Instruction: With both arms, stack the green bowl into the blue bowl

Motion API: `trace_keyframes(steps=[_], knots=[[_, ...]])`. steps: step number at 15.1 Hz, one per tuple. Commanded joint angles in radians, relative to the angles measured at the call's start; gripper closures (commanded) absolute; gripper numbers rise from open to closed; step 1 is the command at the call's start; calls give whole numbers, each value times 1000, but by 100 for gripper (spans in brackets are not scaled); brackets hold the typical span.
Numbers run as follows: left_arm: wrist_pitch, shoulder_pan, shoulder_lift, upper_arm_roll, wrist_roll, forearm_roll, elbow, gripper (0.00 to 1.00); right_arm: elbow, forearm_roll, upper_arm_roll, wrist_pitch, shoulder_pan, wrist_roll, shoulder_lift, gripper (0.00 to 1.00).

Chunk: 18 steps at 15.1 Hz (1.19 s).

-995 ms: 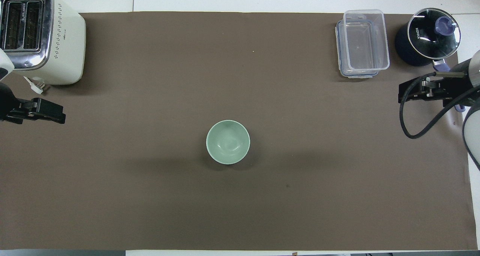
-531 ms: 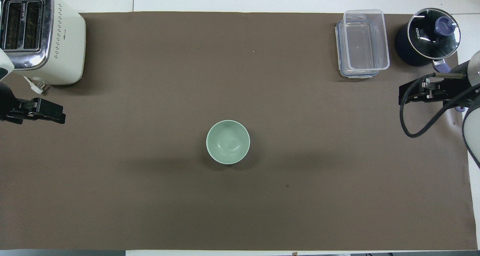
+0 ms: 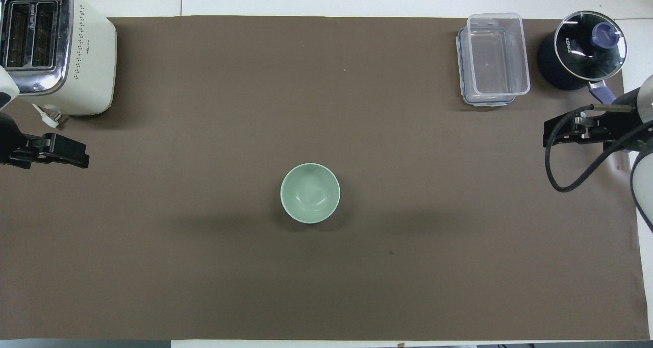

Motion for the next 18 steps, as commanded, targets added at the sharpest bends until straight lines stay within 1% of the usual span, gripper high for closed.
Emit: trace_keyframes(steps=[1,2,3,4,6,8,9,13,14,18], knots=[[5,-16,-10,9,-10,28,-3,0,-27,18,8,33,-8,-27,-20,0],[5,-16,-10,9,-11,28,-3,0,-21,17,8,42,-11,-119,-17,0],[5,-16,-10,9,-11,28,-3,0,-24,18,6,41,-15,-275,-19,0],[5,-16,-10,9,-11,28,-3,0,-27,17,6,42,-17,-330,-20,0],[5,-16,-10,9,-11,28,-3,0,-27,18,4,46,-21,-292,-20,0],[5,-16,-10,9,-11,28,-3,0,-28,18,6,39,-12,-127,-22,0],[5,-16,-10,9,-10,28,-3,0,-30,18,7,35,-12,-76,-22,0],[5,-16,-10,9,-10,28,-3,0,-30,9,4,42,-8,-57,-22,0],[5,-16,-10,9,-11,28,-3,0,-27,-2,4,38,-8,11,-20,0],[3,-16,-10,9,-11,28,-3,0,-30,-12,4,49,-8,18,-22,0]])
